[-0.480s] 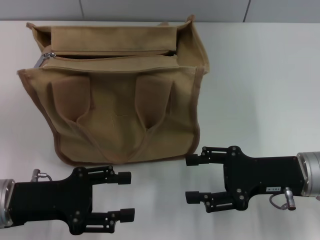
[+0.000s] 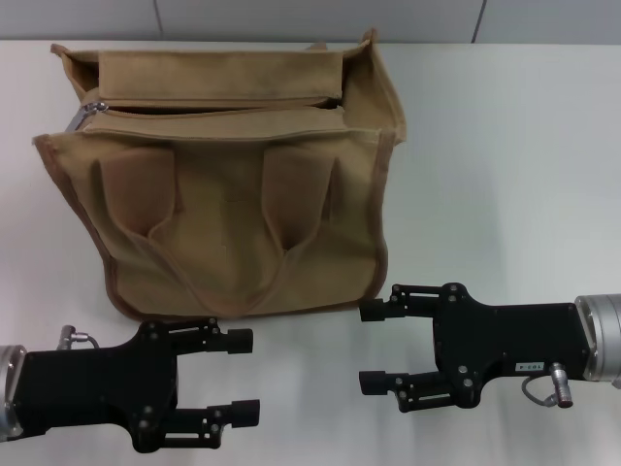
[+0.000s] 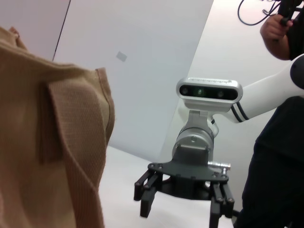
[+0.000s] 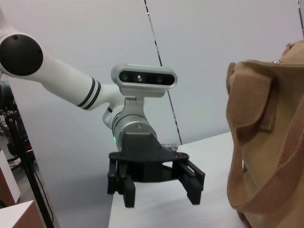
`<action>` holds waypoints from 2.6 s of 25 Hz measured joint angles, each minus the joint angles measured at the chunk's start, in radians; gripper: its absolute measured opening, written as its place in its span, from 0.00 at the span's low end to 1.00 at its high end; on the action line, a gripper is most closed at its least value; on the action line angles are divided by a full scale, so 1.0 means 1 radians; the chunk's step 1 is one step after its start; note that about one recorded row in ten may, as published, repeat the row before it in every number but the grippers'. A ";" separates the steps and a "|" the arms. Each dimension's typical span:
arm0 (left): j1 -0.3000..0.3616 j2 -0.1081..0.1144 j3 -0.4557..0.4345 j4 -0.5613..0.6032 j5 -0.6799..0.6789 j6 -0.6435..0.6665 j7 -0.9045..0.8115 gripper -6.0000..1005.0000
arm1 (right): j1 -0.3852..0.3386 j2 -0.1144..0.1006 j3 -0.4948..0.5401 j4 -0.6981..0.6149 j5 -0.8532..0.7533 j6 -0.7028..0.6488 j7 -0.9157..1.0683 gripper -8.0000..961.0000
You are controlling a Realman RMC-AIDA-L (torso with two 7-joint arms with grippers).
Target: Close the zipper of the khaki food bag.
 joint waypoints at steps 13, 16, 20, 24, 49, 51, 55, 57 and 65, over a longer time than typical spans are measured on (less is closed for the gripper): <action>-0.021 -0.048 -0.136 -0.009 -0.108 0.157 0.014 0.75 | -0.006 0.000 0.008 0.000 0.005 0.003 0.000 0.79; -0.018 -0.054 -0.136 -0.011 -0.164 0.158 0.013 0.75 | -0.006 0.000 0.009 0.000 0.005 0.004 0.000 0.79; 0.022 -0.072 -0.137 -0.017 -0.438 0.159 0.013 0.75 | -0.006 0.000 0.010 0.000 0.006 0.004 0.000 0.78; 0.036 -0.074 -0.137 -0.035 -0.546 0.158 0.013 0.75 | -0.007 0.000 0.011 0.000 0.007 0.005 0.000 0.78; 0.114 0.120 -0.259 0.003 -0.316 -0.200 -0.066 0.75 | -0.006 0.000 0.011 0.000 0.008 0.004 0.005 0.76; 0.092 0.095 -0.258 0.021 -0.292 -0.210 -0.031 0.75 | -0.006 0.000 0.011 0.000 0.008 0.004 0.007 0.76; 0.055 0.070 -0.262 0.022 -0.259 -0.243 0.038 0.75 | -0.009 -0.001 0.011 0.000 0.008 0.004 0.009 0.76; 0.046 0.062 -0.273 0.023 -0.258 -0.265 0.059 0.75 | -0.010 -0.002 0.011 0.000 0.008 0.004 0.009 0.75; 0.035 0.003 -0.489 0.023 -0.266 -0.309 0.222 0.75 | -0.010 -0.002 0.011 0.000 0.008 0.004 0.010 0.75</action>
